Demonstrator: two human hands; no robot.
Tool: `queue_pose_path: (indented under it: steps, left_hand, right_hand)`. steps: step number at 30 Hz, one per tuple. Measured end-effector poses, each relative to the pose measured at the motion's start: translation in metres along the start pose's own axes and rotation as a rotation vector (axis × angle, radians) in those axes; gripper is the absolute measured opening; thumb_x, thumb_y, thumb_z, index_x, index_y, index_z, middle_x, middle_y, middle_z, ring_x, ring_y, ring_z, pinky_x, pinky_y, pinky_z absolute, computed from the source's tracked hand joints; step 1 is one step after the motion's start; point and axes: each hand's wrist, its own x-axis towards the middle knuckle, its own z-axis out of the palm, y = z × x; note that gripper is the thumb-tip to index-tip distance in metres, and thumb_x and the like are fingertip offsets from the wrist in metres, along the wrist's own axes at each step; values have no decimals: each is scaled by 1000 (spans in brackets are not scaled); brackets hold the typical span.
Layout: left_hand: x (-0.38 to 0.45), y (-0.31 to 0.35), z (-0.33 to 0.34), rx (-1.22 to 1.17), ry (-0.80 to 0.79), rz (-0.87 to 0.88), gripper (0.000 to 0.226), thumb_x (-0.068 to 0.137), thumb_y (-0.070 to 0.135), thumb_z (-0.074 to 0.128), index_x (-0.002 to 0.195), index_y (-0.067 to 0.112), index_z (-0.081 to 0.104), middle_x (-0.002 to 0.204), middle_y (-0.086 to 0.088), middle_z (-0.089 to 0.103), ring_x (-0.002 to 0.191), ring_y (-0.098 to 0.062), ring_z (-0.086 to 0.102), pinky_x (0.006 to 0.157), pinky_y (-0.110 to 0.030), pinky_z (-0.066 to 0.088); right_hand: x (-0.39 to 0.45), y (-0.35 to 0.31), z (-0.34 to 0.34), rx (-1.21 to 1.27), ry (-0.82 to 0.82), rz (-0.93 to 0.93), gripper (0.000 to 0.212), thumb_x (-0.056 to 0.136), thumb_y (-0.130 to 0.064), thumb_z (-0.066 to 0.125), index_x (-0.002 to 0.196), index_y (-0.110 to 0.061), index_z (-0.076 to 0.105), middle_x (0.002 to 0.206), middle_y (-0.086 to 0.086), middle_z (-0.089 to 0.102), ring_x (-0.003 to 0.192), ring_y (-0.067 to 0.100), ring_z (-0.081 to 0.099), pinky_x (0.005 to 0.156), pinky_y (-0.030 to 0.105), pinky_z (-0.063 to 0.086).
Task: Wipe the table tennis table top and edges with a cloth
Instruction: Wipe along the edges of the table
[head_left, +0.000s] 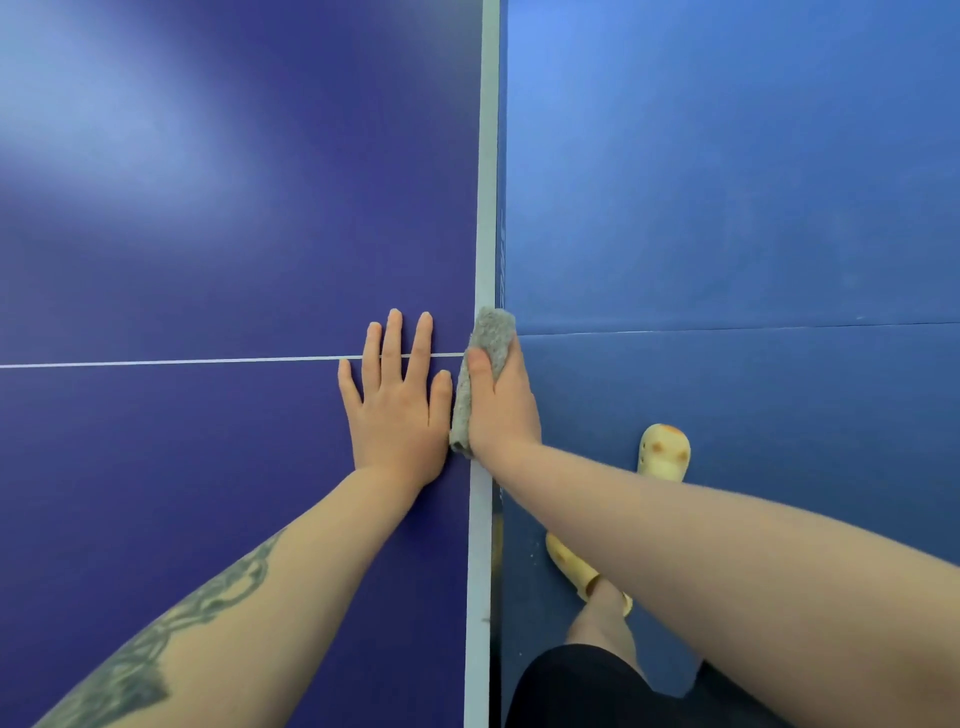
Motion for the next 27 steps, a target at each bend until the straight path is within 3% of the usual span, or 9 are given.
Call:
queue_pose_path:
  steps: [5, 12, 16, 19, 27]
  left_hand:
    - [23, -3, -11, -32, 16, 64, 62, 95, 48, 21, 154, 30, 23, 159, -5, 24, 145, -25, 17, 115, -49, 16]
    - [108, 18, -14, -67, -48, 59, 56, 103, 41, 26, 155, 38, 5, 164, 6, -1, 150, -15, -7, 120, -50, -3]
    - [114, 22, -11, -109, 47, 45, 55, 101, 42, 26, 155, 37, 14, 164, 7, 9, 151, -15, 0, 120, -49, 0]
    - [114, 22, -12, -116, 53, 55, 57, 98, 45, 23, 154, 36, 18, 163, 7, 12, 151, -15, 3, 120, -48, 1]
    - [116, 22, -13, -125, 52, 46, 60, 95, 48, 21, 153, 34, 23, 162, 6, 17, 151, -15, 6, 121, -49, 5]
  right_hand:
    - [-60, 27, 0, -30, -18, 75, 61, 100, -56, 35, 155, -38, 14, 156, -14, 34, 138, 12, 41, 110, 41, 40]
    - [41, -27, 0, 5, 15, -6, 60, 101, -53, 37, 155, -32, 22, 155, -8, 38, 135, 18, 44, 109, 42, 40]
    - [2, -5, -2, -4, -25, 32, 63, 99, -58, 36, 155, -39, 15, 157, -16, 33, 138, 10, 40, 111, 37, 37]
    - [-25, 4, -1, -41, -27, 103, 67, 93, -66, 30, 154, -44, 12, 155, -17, 33, 136, 10, 42, 107, 42, 42]
    - [60, -39, -3, -27, -21, 32, 65, 99, -60, 32, 156, -35, 14, 158, -13, 32, 140, 12, 39, 111, 42, 38]
